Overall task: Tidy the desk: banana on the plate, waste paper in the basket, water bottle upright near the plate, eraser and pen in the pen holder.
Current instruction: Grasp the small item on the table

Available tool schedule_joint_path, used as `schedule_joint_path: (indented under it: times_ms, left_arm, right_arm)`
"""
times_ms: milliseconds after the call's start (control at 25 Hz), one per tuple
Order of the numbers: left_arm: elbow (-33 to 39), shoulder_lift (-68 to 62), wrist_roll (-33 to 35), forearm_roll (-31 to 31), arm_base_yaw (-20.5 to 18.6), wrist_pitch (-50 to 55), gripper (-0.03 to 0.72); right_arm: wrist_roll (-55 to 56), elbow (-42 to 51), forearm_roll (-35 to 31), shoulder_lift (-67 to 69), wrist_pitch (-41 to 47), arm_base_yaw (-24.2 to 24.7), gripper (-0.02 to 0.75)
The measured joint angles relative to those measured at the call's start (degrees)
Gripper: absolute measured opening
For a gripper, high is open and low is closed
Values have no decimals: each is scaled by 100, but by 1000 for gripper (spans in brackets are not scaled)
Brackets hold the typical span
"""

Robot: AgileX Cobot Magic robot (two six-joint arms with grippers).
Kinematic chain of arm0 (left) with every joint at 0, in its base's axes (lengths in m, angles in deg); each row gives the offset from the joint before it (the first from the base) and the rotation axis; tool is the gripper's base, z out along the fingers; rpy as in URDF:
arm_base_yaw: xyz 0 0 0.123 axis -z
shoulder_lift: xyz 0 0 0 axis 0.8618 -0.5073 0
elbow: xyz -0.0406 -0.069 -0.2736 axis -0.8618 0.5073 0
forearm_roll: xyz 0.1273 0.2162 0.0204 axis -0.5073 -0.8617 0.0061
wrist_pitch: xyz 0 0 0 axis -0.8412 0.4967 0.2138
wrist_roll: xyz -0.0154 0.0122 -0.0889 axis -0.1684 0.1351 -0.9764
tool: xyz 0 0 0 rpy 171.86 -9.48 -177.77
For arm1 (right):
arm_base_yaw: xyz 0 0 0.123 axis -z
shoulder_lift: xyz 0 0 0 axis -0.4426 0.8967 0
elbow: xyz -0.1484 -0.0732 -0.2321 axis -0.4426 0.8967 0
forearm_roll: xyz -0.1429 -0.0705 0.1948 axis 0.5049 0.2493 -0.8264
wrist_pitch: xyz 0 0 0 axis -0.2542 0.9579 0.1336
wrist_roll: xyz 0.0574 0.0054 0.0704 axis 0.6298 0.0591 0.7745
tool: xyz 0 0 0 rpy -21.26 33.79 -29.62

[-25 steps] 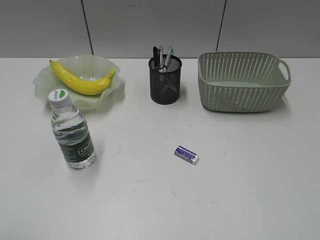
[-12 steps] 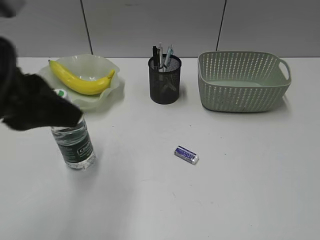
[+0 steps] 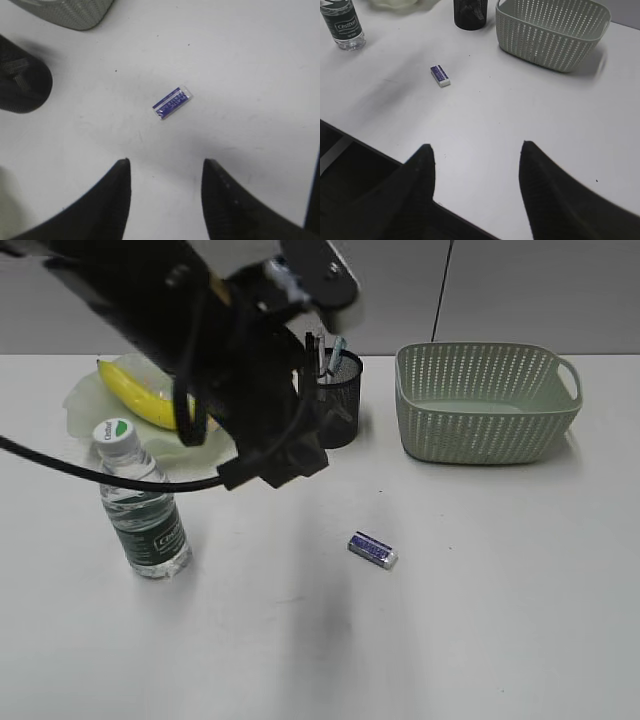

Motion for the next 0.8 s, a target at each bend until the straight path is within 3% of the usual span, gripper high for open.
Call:
schedule_joint_path:
  times_ms: [120,320,520,800]
  left_arm:
    - [-330,-592,391,-600,192,-35,351]
    - [-658,-1419,1235,-894,485,-242,354]
    - [-721,-1988,1393,-1260,663,-923,354]
    - [-1031,-2554,1413,-1262,695,-1083,354]
  right_arm:
    - [0,0,0,0,-5,0,433]
    - [0,0,0,0,-6,0,433]
    - [0,0,0,0,-11,0,433]
    - [0,0,3,0,-16,0,433]
